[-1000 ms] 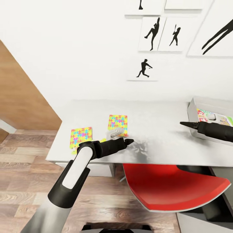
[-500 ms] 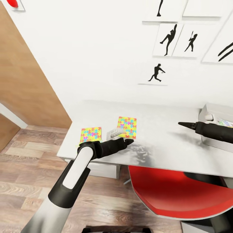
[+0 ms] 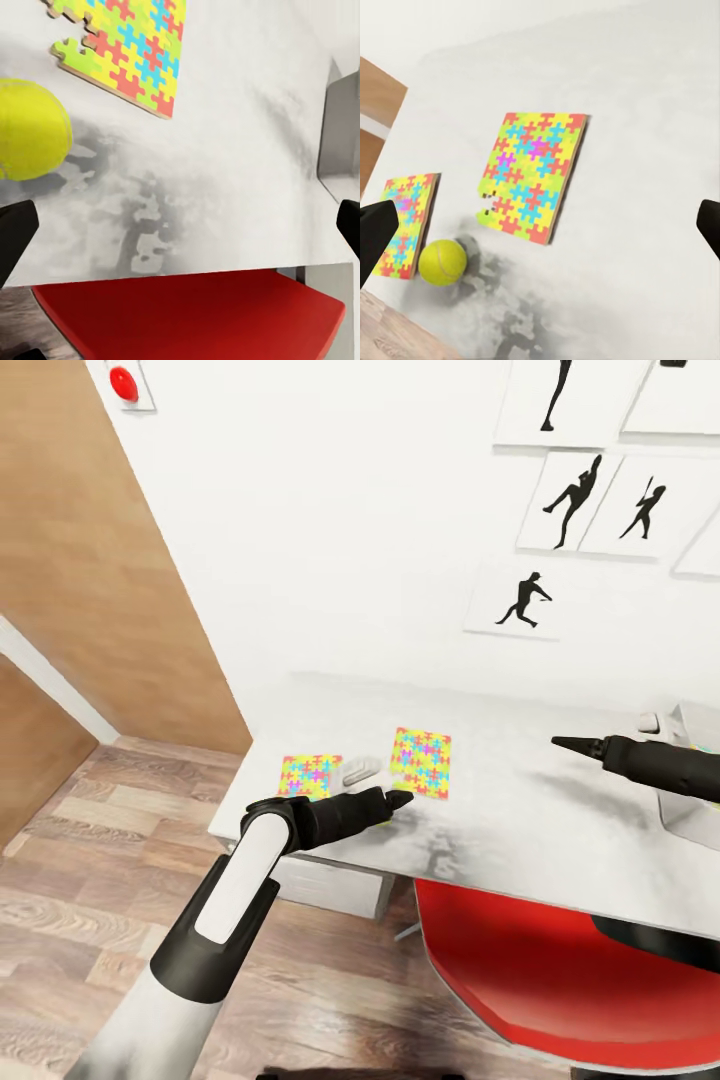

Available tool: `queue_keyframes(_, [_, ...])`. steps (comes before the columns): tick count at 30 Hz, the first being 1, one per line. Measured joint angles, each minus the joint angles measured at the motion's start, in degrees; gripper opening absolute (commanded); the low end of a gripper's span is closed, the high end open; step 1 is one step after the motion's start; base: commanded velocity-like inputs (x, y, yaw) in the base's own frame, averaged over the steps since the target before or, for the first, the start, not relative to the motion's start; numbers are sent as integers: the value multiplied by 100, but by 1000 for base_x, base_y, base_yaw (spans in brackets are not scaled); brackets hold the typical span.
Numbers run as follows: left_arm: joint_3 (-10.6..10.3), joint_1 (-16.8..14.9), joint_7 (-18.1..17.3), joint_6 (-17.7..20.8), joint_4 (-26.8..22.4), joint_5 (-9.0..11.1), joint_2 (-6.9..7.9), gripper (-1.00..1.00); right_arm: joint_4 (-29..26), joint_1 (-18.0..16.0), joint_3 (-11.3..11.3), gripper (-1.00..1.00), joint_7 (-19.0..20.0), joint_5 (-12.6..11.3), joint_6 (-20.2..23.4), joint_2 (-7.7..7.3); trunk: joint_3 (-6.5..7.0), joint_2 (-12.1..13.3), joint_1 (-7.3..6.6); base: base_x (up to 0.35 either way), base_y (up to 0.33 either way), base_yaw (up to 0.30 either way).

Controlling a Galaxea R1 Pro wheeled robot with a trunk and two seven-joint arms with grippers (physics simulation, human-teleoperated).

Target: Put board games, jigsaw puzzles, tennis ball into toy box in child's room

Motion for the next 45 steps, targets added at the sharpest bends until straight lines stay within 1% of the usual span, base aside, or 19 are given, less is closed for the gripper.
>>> queue_keyframes(21, [1,0,0,0,62,-10,1,100,0,-14,-38,100,-41,11,0,4,175,0,0,0,0,168])
queue_keyframes(45, [1,0,0,-2,105,-12,8,100,0,-45,-64,100,-43,12,0,-5,382,0,0,0,0,101])
